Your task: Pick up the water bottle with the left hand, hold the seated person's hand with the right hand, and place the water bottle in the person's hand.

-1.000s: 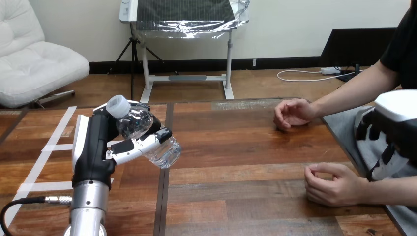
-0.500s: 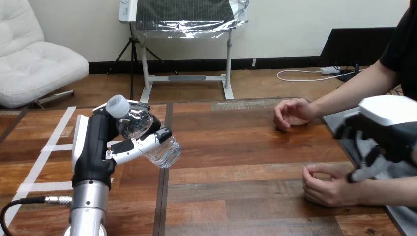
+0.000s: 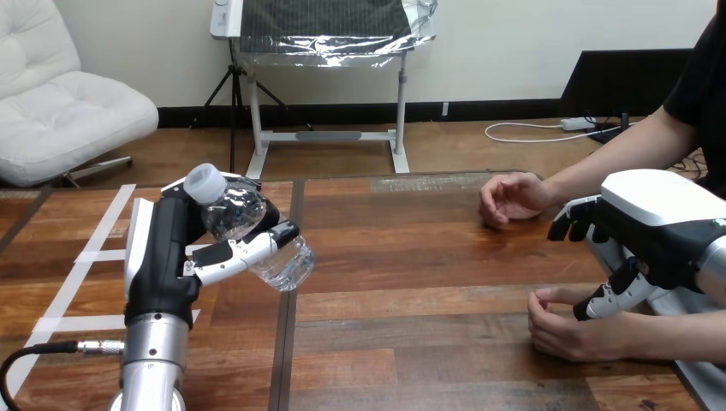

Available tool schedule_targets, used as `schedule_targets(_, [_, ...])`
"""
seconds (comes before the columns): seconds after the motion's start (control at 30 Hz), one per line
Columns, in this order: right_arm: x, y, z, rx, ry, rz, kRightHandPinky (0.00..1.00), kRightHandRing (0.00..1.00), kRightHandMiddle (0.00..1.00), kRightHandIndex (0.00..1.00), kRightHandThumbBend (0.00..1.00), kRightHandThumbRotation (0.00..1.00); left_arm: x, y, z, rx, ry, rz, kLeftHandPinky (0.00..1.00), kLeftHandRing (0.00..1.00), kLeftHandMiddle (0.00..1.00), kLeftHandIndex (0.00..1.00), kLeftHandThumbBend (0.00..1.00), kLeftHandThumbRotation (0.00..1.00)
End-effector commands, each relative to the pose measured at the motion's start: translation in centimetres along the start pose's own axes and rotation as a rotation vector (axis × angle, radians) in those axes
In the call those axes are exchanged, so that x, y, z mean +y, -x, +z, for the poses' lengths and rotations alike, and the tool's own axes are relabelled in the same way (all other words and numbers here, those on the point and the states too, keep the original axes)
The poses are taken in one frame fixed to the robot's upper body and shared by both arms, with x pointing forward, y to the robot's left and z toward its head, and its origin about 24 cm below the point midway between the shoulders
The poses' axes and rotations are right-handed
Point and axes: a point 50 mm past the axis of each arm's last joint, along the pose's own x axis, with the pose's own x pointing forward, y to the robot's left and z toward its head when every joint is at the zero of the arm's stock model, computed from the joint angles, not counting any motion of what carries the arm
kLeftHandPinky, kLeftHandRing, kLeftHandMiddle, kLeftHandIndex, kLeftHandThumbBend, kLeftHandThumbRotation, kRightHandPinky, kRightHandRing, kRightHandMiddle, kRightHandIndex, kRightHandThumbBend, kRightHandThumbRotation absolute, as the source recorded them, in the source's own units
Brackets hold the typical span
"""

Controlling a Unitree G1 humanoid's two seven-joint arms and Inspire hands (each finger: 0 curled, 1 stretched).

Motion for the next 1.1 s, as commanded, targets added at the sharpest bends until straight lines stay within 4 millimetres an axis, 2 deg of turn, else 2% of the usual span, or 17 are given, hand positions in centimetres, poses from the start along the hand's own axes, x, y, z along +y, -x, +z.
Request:
schedule_targets(0.0, [-1.09,-0.07,-0.10,0.006,-0.009,-0.066,0.65,0.74,0.77,0.76,0.77,0.00,0.40,-2.02,2.51,-0.132,0.005,0.028,0.45,0.44,0.45,0.49,0.67,0.00])
schedule_targets(1.07, [-0.92,-0.27,-0.74,0.035,0.013,-0.011,0.66,0.75,0.79,0.76,0.77,0.00,0.11,-2.01,2.81,-0.137,0.004,0.026,0.46,0.44,0.45,0.48,0.67,0.00])
